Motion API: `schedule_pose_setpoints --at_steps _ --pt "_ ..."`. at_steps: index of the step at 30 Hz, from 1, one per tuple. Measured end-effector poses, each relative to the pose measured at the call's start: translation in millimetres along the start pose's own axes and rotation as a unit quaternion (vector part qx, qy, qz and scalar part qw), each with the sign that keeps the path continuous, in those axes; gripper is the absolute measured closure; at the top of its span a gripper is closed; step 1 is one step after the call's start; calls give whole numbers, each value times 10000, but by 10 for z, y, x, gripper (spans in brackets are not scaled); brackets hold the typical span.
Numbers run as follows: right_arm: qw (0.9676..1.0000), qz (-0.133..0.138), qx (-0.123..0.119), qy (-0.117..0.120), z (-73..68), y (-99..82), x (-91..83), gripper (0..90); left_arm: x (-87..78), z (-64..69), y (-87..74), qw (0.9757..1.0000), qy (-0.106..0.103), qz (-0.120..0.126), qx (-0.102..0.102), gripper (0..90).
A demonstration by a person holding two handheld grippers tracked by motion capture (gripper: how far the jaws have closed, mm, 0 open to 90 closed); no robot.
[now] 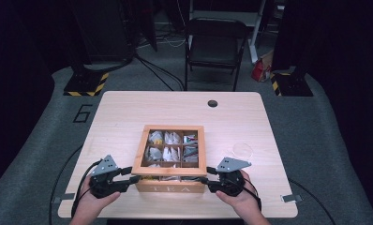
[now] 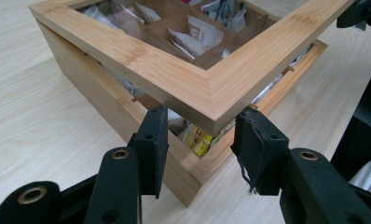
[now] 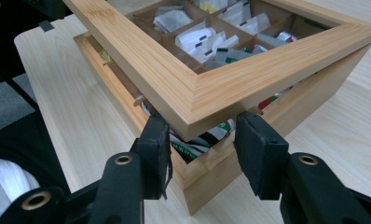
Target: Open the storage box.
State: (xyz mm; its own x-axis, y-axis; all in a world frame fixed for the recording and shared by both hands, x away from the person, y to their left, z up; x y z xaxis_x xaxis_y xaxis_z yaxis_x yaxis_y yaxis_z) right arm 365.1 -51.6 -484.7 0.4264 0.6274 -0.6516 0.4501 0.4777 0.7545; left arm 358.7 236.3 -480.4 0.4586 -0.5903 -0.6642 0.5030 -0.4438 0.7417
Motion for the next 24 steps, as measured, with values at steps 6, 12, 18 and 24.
schedule_pose_setpoints --at_steps 6,12,18,24 --pt "9999 94 41 -18 28 82 -47 536 -68 -4 88 9997 175 111 158 522" --pt "9999 144 41 -35 61 150 -74 536 -118 -16 152 9997 111 157 161 522" --pt "9998 166 93 -48 87 207 -109 530 -160 -29 235 9993 194 194 261 522" --pt "9995 273 6 -175 119 318 -169 505 -225 -58 342 9991 164 249 291 522"
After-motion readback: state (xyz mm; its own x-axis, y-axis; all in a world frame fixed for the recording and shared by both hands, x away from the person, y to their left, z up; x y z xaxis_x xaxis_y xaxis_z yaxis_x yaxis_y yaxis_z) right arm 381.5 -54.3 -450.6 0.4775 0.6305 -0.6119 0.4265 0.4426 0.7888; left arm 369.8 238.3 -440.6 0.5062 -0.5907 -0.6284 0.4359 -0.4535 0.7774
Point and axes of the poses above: each handheld gripper's, and its own axes: x roughly forward along the jaws, y roughly out of its top, z roughly to its right, the point moved 8 cm from there along x, roughly forward along the jaws, and after that the axes turned 7 degrees about -z, right-handed, at the moved point
